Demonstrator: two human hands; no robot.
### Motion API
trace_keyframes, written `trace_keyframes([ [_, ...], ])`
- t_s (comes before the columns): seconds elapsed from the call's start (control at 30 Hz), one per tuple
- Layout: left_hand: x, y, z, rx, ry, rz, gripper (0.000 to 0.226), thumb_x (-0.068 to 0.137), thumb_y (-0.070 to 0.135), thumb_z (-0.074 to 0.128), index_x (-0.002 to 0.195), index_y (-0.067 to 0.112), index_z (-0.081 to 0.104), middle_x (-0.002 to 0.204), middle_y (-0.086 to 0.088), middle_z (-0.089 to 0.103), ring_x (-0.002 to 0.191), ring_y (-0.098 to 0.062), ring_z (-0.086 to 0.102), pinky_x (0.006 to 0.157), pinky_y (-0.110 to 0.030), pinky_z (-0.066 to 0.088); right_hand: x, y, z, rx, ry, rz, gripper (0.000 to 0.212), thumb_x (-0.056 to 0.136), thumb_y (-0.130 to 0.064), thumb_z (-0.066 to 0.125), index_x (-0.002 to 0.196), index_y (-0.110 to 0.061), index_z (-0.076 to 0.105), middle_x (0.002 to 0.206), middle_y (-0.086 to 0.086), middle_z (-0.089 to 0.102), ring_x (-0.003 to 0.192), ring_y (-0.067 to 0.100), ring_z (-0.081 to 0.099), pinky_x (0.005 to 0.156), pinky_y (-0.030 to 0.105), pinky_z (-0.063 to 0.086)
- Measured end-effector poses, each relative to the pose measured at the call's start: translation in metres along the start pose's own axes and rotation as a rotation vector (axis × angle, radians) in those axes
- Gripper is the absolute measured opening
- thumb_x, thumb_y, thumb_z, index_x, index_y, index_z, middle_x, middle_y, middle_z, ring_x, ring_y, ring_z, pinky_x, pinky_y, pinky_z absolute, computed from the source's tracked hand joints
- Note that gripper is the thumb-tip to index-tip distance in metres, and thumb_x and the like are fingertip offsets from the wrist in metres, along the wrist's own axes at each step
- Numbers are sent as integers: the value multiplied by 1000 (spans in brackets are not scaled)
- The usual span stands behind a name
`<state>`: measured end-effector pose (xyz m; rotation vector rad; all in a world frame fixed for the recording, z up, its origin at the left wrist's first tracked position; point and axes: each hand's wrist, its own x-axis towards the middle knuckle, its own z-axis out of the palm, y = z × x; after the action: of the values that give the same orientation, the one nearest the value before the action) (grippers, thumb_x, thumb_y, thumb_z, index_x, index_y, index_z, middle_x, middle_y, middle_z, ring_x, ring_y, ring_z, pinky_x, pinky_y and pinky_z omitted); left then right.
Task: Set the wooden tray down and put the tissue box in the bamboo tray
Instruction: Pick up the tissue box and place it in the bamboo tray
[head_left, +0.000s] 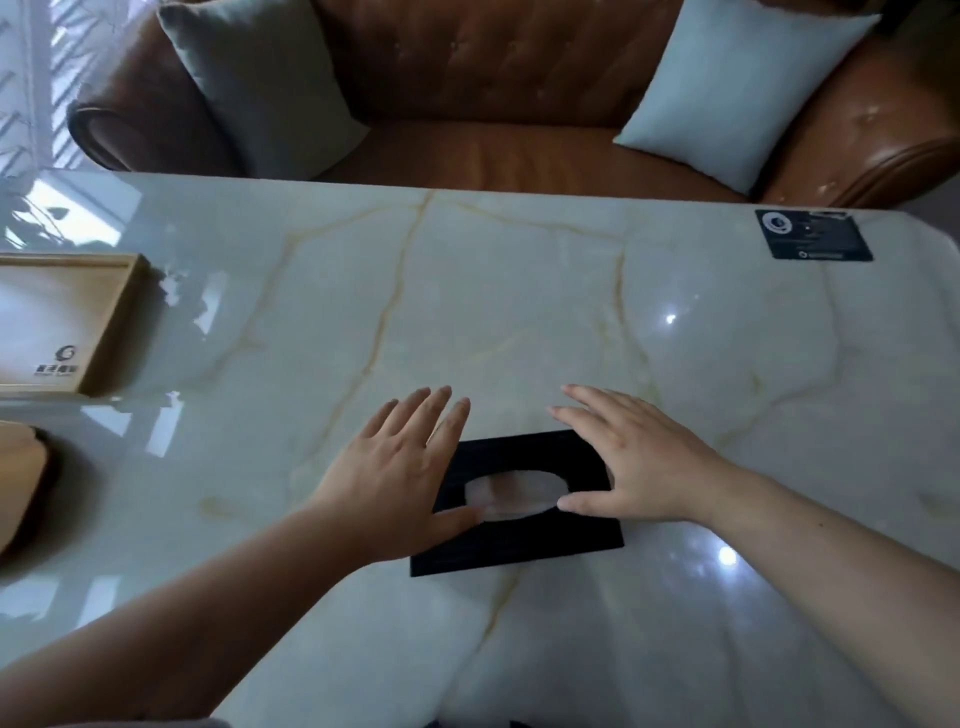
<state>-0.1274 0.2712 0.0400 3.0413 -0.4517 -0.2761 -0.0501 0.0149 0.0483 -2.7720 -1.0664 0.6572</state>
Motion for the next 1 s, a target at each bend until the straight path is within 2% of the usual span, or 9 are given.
trace_keyframes([
  [0.1,-2,7,10,14,-76,-4,111,69,86,33,147,7,24,151,-19,36,141,-35,31,113,-51,31,-6,1,13,-21,-24,-33,103,71,-76,56,152,-23,20,162,7,14,148,22,13,117,32,11],
  [0.27,-9,17,25,83,-113,-3,126,56,93,35,140,-1,38,142,-27,46,132,-41,43,103,-55,43,-6,0,35,-104,-94,-83,120,65,-84,52,154,-20,5,164,14,1,150,27,-2,119,42,-4],
  [0.4,-15,22,31,104,-244,-7,133,56,91,38,149,2,2,157,-28,6,146,-42,6,118,-53,14,-2,-2,45,-205,-104,-115,125,63,-84,51,153,-17,-4,162,23,-6,149,33,-10,117,46,-9],
  [0.5,-17,22,36,167,-276,-4,131,62,85,47,148,3,-9,156,-31,-7,145,-43,-4,119,-54,6,1,-4,46,-254,-110,-118,123,67,-75,58,153,-15,-7,160,27,-9,148,36,-12,118,48,-7],
  [0.53,-17,21,39,175,-277,-3,129,63,82,50,148,2,-7,156,-32,-5,145,-45,-2,118,-55,9,2,-6,46,-261,-116,-111,122,67,-73,59,153,-14,-5,160,29,-6,149,38,-8,119,49,-4],
  [0.6,-14,20,38,195,-267,-9,126,59,76,57,147,-1,12,152,-37,16,141,-49,18,114,-57,23,3,-8,44,-282,-111,-103,122,62,-73,61,153,-10,11,156,34,15,146,43,13,119,52,11],
  [0.7,-9,18,35,155,-257,-12,115,50,66,60,138,-4,36,132,-35,47,122,-48,46,104,-53,42,6,-7,44,-262,-80,-88,117,50,-74,61,143,-6,39,136,33,48,127,46,47,109,53,35],
  [0.8,-6,12,27,144,-197,12,111,50,62,57,137,-4,38,126,-31,49,114,-45,48,101,-50,43,9,-11,38,-274,-30,-91,115,48,-74,60,140,-7,44,130,30,54,120,44,53,105,50,40],
  [1.0,-9,-26,7,185,-98,24,111,50,63,59,137,-3,39,127,-31,49,117,-45,47,103,-50,42,31,-32,17,-302,76,-91,115,48,-74,59,141,-8,44,132,29,53,121,43,52,106,49,39],
])
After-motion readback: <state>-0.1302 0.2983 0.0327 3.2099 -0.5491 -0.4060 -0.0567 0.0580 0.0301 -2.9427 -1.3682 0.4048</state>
